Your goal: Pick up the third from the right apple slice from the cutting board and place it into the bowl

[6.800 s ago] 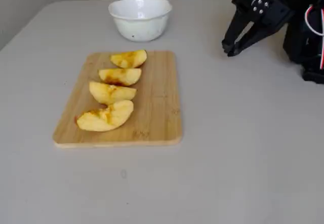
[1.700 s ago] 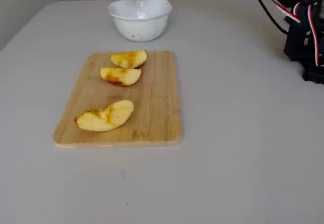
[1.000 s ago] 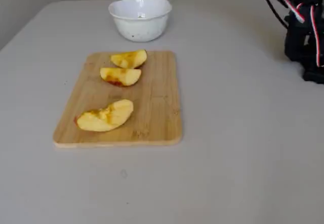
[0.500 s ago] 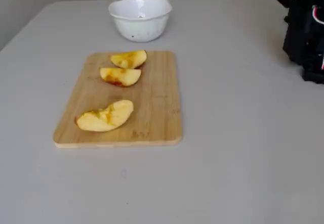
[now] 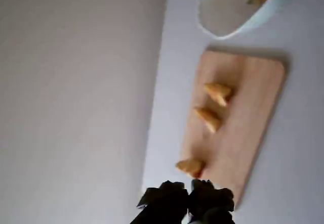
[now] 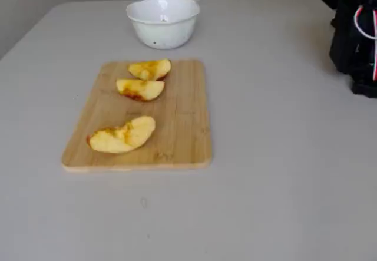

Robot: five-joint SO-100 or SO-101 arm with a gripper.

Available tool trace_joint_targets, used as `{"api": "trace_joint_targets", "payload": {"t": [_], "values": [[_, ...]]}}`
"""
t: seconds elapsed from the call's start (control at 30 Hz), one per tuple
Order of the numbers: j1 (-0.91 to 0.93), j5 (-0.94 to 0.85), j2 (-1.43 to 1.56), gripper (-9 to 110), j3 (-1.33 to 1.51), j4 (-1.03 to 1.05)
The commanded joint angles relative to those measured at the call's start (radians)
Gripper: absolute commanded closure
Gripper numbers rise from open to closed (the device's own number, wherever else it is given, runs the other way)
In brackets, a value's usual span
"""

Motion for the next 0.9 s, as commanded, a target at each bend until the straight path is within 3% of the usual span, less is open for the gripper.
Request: {"api": "trace_joint_targets", "payload": {"t": [0.0,0.37,0.87], "values": [[0.044,-0.04,0.126,102,0.284,-0.098],[0.048,-0.026,0.14,102,0.615,-0.029],[0.048,0.005,0.14,101,0.615,-0.02]]}}
